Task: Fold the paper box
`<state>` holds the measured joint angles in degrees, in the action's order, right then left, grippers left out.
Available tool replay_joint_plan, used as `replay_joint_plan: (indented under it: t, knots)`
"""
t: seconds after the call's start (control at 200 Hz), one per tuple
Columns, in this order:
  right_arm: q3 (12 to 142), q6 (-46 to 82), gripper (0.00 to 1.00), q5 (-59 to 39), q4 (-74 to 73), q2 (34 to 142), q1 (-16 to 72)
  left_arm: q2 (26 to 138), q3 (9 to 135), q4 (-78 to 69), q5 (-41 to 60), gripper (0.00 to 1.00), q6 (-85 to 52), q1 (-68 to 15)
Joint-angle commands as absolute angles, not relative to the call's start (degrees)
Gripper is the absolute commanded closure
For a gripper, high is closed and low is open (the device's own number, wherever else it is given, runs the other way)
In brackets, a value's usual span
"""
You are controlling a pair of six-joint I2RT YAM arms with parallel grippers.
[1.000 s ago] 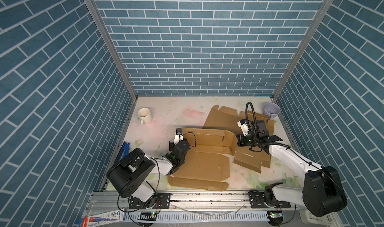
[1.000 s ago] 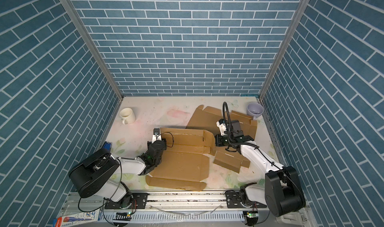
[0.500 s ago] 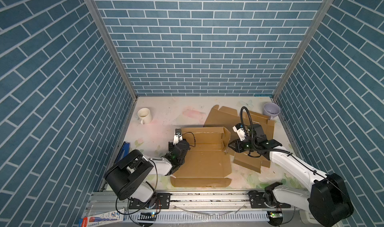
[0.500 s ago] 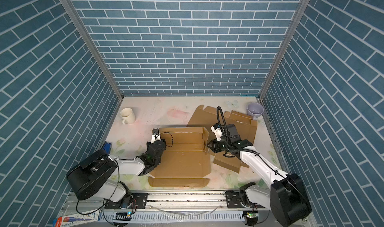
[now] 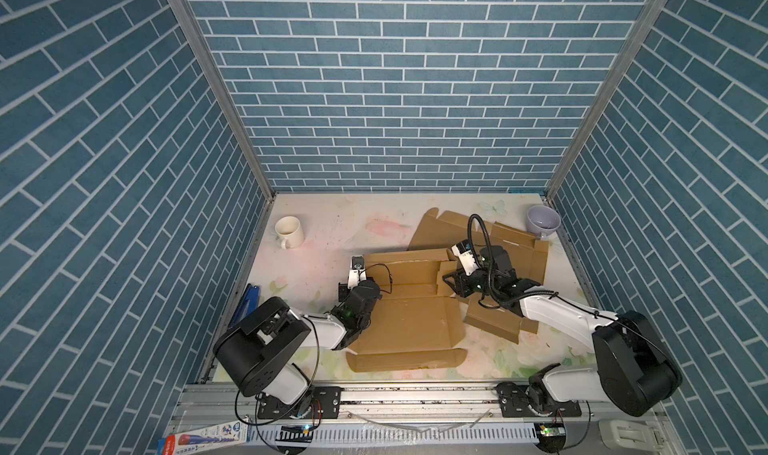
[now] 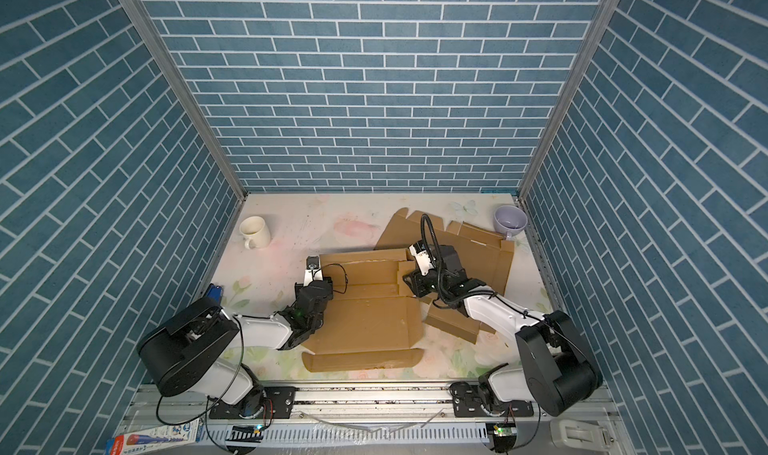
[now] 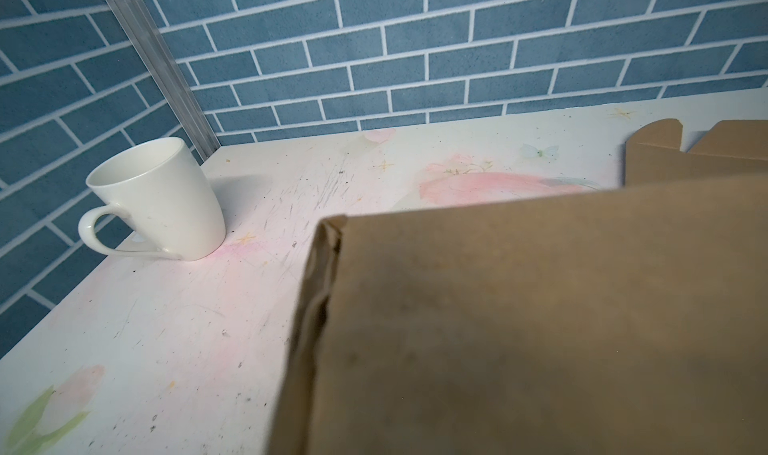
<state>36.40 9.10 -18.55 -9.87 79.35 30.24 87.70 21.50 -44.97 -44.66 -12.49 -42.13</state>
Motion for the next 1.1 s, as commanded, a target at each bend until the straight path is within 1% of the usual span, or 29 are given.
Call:
replay_joint_plan:
  t: [0.0, 0.055, 0.165, 0.225, 0.275, 0.39, 0.43, 0.495, 0.59, 0.64, 0.675, 0.765, 0.87, 0.985, 1.04, 1.095]
  knots:
    - [34.0, 6.6, 0.60, -15.0, -22.5, 82.1, 31.4, 89.6, 22.1, -42.2, -41.9, 1.00, -10.6, -42.2]
    - [33.5, 7.1, 0.62, -13.9, -25.9, 83.3, 31.9, 89.7, 22.3, -42.0, -41.8, 1.00, -10.6, -42.2]
    - [31.9, 7.9, 0.71, -9.9, -32.7, 85.1, 33.1, 89.7, 22.7, -41.6, -41.8, 1.00, -10.6, -42.2]
    - [31.1, 8.1, 0.78, -4.6, -35.4, 85.3, 34.5, 89.5, 22.9, -41.1, -41.7, 1.00, -10.8, -42.2]
    - [30.3, 8.6, 0.81, -0.3, -37.8, 85.2, 35.7, 89.3, 23.0, -40.7, -41.7, 1.00, -11.2, -42.2]
    - [29.5, 8.7, 0.82, 13.5, -42.4, 86.2, 40.5, 89.3, 23.3, -39.9, -41.0, 1.00, -13.0, -42.2]
    - [30.2, 9.1, 0.86, 20.1, -42.5, 87.0, 42.5, 89.4, 23.5, -39.5, -40.8, 1.00, -13.6, -42.3]
    - [32.2, 9.4, 0.89, 28.8, -41.2, 88.8, 45.8, 89.9, 24.1, -39.1, -40.7, 1.00, -14.4, -42.4]
    - [36.3, 9.4, 1.00, 42.0, -38.5, 92.3, 50.9, 90.1, 25.8, -36.4, -41.0, 1.00, -16.0, -42.7]
    - [38.6, 9.7, 1.00, 49.4, -37.0, 94.2, 53.3, 90.3, 27.0, -34.2, -41.8, 1.00, -16.9, -43.0]
    - [40.1, 10.1, 1.00, 52.6, -35.6, 95.7, 54.4, 90.4, 28.0, -31.9, -42.7, 1.00, -17.8, -43.2]
    - [42.5, 10.6, 1.00, 57.4, -34.2, 97.8, 56.6, 90.3, 30.4, -25.6, -45.9, 1.00, -20.4, -43.6]
    - [44.2, 14.5, 1.00, 56.8, -29.5, 97.4, 57.2, 90.1, 34.0, -16.1, -49.0, 1.00, -24.4, -43.5]
    - [44.0, 15.5, 1.00, 54.6, -28.9, 96.6, 57.1, 88.5, 33.3, -16.3, -46.2, 1.00, -24.5, -43.4]
    - [43.7, 15.6, 1.00, 53.8, -29.1, 96.4, 57.1, 87.7, 32.3, -17.2, -45.0, 0.92, -24.5, -43.2]
    - [43.6, 15.7, 1.00, 53.0, -29.1, 96.3, 57.1, 87.5, 31.5, -18.2, -43.8, 0.91, -24.5, -42.5]
